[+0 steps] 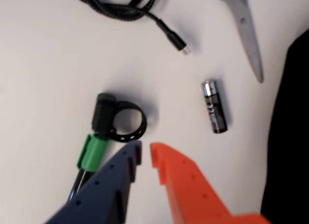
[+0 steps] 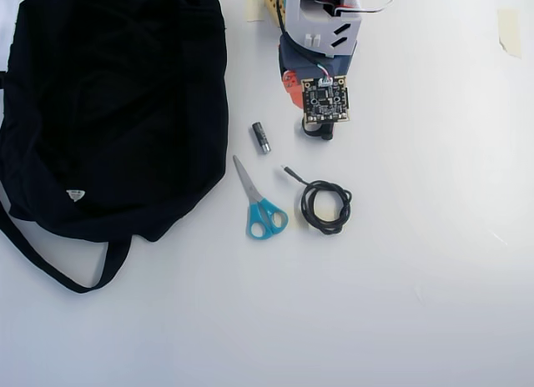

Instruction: Put the cable into the black bag

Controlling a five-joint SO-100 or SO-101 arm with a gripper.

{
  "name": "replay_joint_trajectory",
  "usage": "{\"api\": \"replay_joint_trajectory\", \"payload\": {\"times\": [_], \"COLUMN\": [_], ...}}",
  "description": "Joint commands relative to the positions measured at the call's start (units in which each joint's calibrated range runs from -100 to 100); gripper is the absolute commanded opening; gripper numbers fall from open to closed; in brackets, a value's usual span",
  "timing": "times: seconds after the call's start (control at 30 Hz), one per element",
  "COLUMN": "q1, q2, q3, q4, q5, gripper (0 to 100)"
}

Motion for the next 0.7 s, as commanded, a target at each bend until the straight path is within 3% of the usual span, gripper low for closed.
{"api": "replay_joint_trajectory", "payload": {"times": [0.0,0.2,0.43,0.67], "q1": [-1.66,-2.71,-2.04,-1.22], "q2": [-1.45,-1.28,-0.04,7.68], "q3": [-2.57,-2.57,-1.85,-5.36], "q4": [1.6,1.6,-0.9,-2.02], "q5": [0.26,0.42,4.3,4.3], "gripper": [3,3,4,25]}}
